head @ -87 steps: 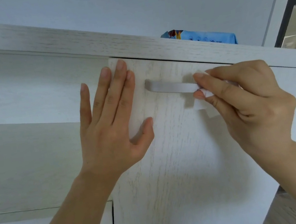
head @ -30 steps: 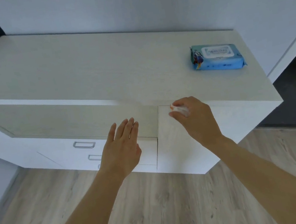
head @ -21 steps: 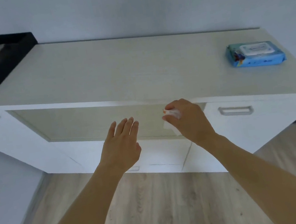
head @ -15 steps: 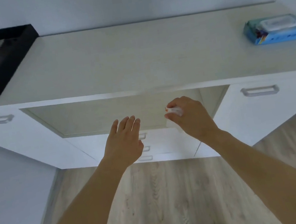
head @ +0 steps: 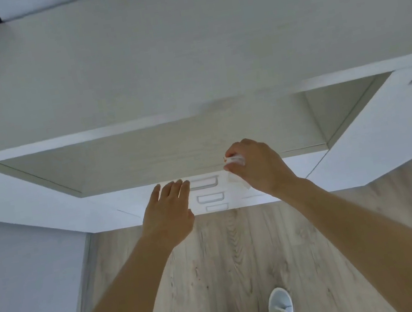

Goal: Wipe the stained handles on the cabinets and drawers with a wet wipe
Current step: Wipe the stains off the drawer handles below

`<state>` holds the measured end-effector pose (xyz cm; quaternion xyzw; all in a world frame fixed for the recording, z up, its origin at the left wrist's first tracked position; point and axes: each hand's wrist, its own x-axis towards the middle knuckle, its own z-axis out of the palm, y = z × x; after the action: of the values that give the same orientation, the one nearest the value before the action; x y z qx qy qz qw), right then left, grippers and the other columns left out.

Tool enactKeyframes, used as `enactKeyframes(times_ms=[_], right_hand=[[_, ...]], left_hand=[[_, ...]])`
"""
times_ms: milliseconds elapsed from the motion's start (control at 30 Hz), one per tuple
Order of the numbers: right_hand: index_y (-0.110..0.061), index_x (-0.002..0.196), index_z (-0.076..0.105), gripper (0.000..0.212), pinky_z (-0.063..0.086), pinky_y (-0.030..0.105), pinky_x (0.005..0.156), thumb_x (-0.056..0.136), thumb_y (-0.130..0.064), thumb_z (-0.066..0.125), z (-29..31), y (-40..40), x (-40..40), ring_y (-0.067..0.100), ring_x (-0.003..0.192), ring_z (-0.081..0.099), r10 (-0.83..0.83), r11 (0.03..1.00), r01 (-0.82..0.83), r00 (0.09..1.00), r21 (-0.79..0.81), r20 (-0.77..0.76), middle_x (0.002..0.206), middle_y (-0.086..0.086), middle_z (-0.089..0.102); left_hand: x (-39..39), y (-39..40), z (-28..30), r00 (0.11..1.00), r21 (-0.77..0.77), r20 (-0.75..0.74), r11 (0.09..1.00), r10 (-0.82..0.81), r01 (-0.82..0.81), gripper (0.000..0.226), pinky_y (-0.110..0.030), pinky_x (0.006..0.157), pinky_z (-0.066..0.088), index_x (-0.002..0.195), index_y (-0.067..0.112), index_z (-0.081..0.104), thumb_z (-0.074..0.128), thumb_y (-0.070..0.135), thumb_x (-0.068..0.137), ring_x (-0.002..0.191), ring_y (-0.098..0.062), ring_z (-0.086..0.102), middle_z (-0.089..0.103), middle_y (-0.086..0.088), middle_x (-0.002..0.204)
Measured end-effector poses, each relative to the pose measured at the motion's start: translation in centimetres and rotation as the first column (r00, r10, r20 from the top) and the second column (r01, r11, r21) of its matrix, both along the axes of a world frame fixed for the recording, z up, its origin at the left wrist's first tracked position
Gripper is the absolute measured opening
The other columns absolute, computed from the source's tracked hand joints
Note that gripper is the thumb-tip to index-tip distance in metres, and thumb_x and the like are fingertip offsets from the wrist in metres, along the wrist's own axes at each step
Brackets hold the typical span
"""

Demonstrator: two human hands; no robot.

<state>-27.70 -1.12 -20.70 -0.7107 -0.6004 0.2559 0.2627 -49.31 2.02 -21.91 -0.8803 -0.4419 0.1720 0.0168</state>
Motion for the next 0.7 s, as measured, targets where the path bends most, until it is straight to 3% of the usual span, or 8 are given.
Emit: enactKeyframes(times_ms=[200,300,367,433,533,700], right_hand=[[-0.017,0.105,0.063,0.018,0.045,0.028,0.076,0.090,-0.026,0.063,-6.4,3.8,-3.0,0.015,0.089,0.056,0.030,1.000,-0.030,0.999,-0.001,-0.031,0.100,-0.003,0.059],[-0.016,0.105,0.065,0.017,0.047,0.028,0.078,0.090,-0.025,0.065,-9.4,5.7,-4.2,0.018,0.090,0.059,-0.023,0.998,0.025,0.999,0.062,-0.039,0.099,-0.001,0.061],[-0.013,0.103,0.066,0.017,0.050,0.031,0.080,0.089,-0.022,0.067,-11.5,6.7,-4.6,0.019,0.089,0.061,-0.078,0.984,0.086,0.995,0.154,-0.054,0.098,0.002,0.062],[-0.010,0.100,0.068,0.015,0.052,0.033,0.080,0.087,-0.017,0.069,-13.5,7.4,-5.2,0.021,0.088,0.063,-0.101,0.955,0.118,0.992,0.273,-0.075,0.097,0.005,0.064],[-0.003,0.093,0.069,0.010,0.052,0.031,0.076,0.085,-0.009,0.071,-16.4,7.5,-6.2,0.024,0.083,0.064,-0.085,0.851,0.076,0.996,0.520,-0.007,0.091,0.010,0.066],[0.000,0.088,0.071,0.010,0.053,0.038,0.068,0.088,-0.009,0.067,-20.3,6.2,-6.6,0.027,0.078,0.064,-0.125,0.612,-0.101,0.967,0.785,0.221,0.086,0.010,0.069]], left_hand=[[-4.0,3.1,-7.1,0.997,0.008,-0.067,0.999,0.036,-0.035,0.069,-0.037,0.117,-0.003,0.152,0.015,-0.001,0.037,0.034,0.098,0.146,-0.018,-0.001,-0.010,-0.003,0.159],[-5.4,5.1,-11.4,0.996,0.054,-0.041,0.996,0.077,-0.075,0.085,-0.039,0.116,-0.010,0.147,0.017,-0.026,0.041,0.033,0.097,0.143,-0.021,-0.022,-0.041,-0.004,0.147],[-5.8,6.3,-14.8,0.998,0.122,0.006,0.991,0.056,-0.057,0.097,-0.041,0.114,-0.017,0.134,0.016,-0.044,0.043,0.035,0.095,0.135,-0.021,-0.038,-0.051,-0.006,0.139],[-5.9,7.2,-18.3,0.991,0.274,0.129,0.962,-0.041,0.004,0.106,-0.045,0.115,-0.013,0.142,0.014,-0.034,0.055,0.036,0.090,0.139,-0.024,-0.031,-0.036,-0.011,0.150],[-5.5,8.7,-22.9,0.920,0.557,0.327,0.830,-0.215,-0.004,0.098,-0.056,0.113,0.011,0.147,0.000,0.006,0.068,0.034,0.079,0.143,-0.034,0.010,0.008,-0.020,0.156],[-3.1,12.3,-28.0,0.797,0.796,0.452,0.584,-0.400,-0.158,0.078,-0.059,0.111,0.012,0.138,-0.009,0.023,0.053,0.041,0.088,0.132,-0.045,0.022,0.024,-0.029,0.143]])
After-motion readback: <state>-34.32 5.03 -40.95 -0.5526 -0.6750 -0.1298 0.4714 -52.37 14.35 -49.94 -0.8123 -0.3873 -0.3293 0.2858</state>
